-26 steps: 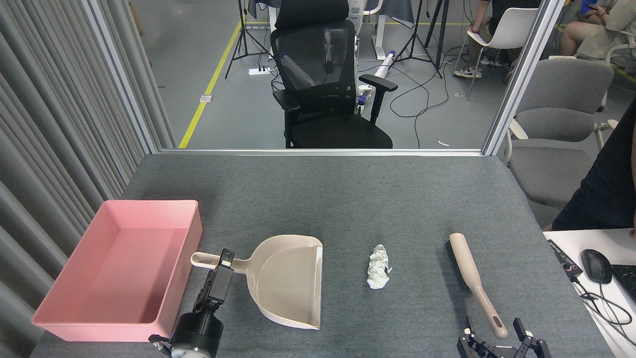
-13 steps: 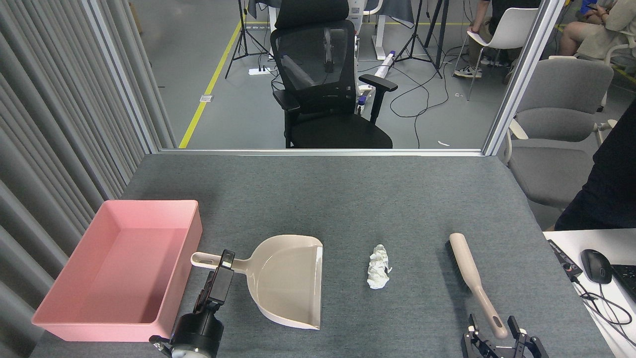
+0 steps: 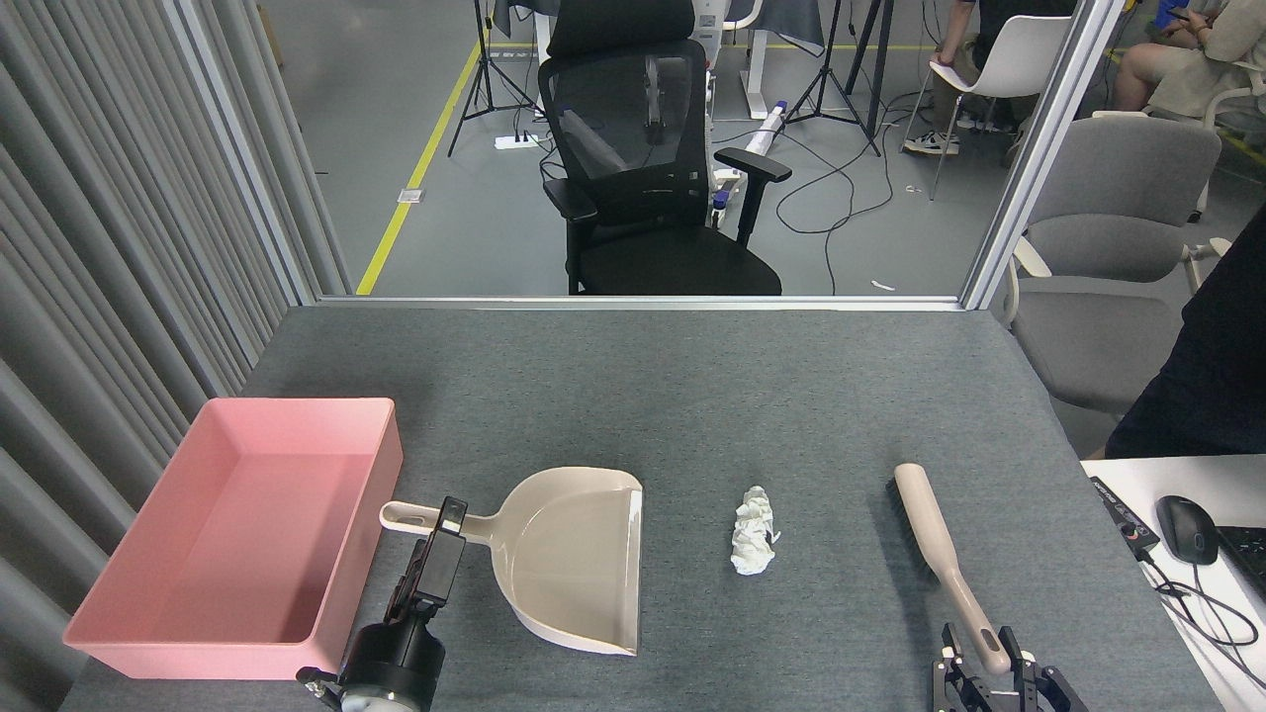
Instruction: Sweep and dump garbage into bin
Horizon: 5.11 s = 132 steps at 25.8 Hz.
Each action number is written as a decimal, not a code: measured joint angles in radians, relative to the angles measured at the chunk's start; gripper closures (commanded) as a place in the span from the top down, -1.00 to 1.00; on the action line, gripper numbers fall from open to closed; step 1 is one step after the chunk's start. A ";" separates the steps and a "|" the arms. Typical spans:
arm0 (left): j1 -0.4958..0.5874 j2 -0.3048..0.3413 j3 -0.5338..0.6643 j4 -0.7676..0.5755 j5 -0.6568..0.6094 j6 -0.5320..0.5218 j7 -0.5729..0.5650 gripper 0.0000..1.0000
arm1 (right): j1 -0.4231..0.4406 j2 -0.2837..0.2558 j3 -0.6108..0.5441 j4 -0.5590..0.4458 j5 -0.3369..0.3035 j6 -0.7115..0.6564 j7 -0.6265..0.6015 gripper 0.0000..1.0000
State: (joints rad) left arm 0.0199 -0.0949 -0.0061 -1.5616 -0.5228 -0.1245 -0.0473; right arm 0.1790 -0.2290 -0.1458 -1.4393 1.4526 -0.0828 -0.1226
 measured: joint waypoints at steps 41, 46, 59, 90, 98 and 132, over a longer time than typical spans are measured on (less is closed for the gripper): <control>0.000 0.000 0.000 0.000 0.000 0.001 0.000 0.98 | -0.001 -0.004 -0.006 0.014 -0.005 -0.041 -0.012 -0.77; 0.000 0.000 -0.001 0.007 0.001 0.001 0.008 0.98 | -0.001 -0.004 -0.008 0.012 -0.006 -0.060 -0.009 -0.80; -0.015 -0.002 0.006 0.123 -0.002 -0.055 0.012 0.98 | 0.006 0.029 -0.007 -0.001 -0.008 -0.104 -0.036 -0.79; -0.274 0.018 0.149 0.544 0.002 -0.120 -0.004 0.82 | 0.003 0.097 -0.003 -0.007 -0.009 -0.126 -0.042 -0.76; -0.323 0.008 0.193 0.637 0.010 -0.153 -0.008 0.59 | 0.001 0.097 -0.003 -0.009 -0.009 -0.126 -0.036 -0.75; -0.359 0.004 0.301 0.704 0.003 -0.292 -0.136 -0.65 | -0.001 0.107 0.001 -0.014 -0.009 -0.126 -0.037 -0.86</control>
State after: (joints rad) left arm -0.3390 -0.0911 0.2949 -0.8578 -0.5195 -0.4161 -0.1829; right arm 0.1782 -0.1217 -0.1451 -1.4530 1.4435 -0.2088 -0.1595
